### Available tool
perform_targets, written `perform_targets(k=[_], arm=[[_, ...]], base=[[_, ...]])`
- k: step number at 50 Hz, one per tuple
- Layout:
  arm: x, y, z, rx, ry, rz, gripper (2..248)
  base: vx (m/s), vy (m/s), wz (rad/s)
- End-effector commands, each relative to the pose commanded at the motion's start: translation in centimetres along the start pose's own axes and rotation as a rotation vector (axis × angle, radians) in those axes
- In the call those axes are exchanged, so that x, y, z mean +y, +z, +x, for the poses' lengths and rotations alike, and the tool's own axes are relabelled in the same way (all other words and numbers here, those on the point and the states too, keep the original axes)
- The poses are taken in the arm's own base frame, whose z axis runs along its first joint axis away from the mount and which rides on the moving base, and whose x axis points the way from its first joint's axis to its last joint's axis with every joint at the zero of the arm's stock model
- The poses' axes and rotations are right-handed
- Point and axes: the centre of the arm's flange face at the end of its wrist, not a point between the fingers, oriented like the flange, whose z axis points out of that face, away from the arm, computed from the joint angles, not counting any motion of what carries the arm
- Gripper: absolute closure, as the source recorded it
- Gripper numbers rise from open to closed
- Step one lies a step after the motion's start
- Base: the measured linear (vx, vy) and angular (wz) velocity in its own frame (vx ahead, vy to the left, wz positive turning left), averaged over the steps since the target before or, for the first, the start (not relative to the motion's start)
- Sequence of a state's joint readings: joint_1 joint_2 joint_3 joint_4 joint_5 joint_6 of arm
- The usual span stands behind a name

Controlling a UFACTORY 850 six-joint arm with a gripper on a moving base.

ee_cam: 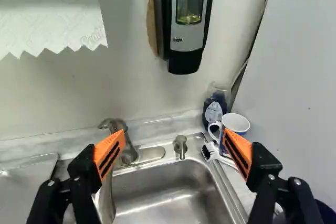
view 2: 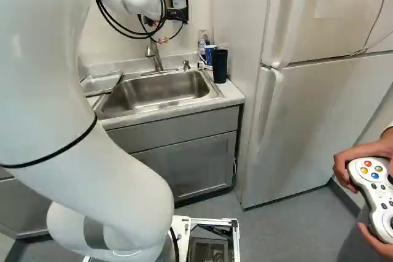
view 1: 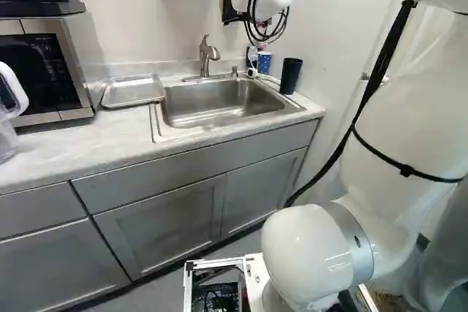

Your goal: Rinse the cup and place it in the tray

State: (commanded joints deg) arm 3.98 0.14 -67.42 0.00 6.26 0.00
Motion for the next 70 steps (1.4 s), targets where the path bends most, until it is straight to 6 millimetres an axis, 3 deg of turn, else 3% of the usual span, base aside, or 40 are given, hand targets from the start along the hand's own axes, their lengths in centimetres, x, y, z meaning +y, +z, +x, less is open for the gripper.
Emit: perform_targets(k=[30, 63, 70], arm=[[-1.7, 2.2, -0.4, -0.112, -0.01, 0.029, 3], [-3.4, 6.3, -0.4, -0.228, -0.022, 0.053, 3], [-3.4, 6.3, -0.4, -0.228, -0.022, 0.053, 3]], base=[[0.0, 0.0, 0.0], [0.0, 0.0, 0.0], [0.0, 0.0, 0.0]])
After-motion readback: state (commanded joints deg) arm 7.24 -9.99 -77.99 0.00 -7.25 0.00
